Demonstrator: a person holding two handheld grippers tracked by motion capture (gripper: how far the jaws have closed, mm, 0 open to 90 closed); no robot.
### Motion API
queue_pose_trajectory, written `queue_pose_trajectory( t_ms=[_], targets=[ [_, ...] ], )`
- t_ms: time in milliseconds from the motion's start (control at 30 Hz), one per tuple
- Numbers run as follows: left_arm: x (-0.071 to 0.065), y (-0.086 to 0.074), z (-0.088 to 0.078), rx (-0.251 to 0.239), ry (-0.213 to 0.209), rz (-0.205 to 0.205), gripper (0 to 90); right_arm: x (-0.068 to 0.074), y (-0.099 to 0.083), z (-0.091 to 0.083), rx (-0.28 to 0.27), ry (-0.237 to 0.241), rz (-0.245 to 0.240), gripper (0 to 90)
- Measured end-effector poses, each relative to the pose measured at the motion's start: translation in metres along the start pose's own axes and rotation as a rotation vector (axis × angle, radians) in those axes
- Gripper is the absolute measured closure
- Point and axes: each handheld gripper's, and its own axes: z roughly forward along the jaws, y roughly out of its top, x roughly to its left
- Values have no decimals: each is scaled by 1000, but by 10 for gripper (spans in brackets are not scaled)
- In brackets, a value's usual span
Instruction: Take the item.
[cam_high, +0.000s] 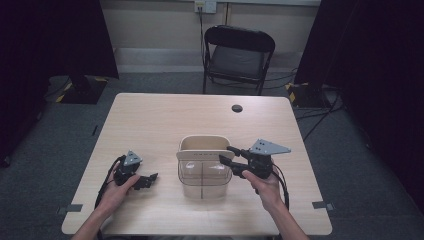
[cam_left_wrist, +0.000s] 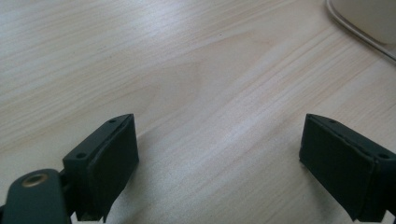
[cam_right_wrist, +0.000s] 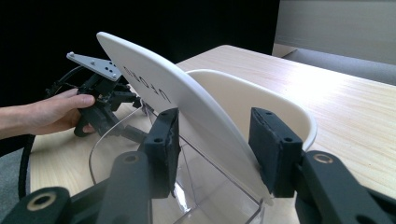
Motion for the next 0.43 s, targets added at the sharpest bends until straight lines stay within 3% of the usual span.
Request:
queue_pose_trajectory(
  t_ms=[433],
  targets=[
    [0, 0, 0, 1, -1, 0, 109, 0, 0, 0, 3, 0, -5, 540]
  ],
)
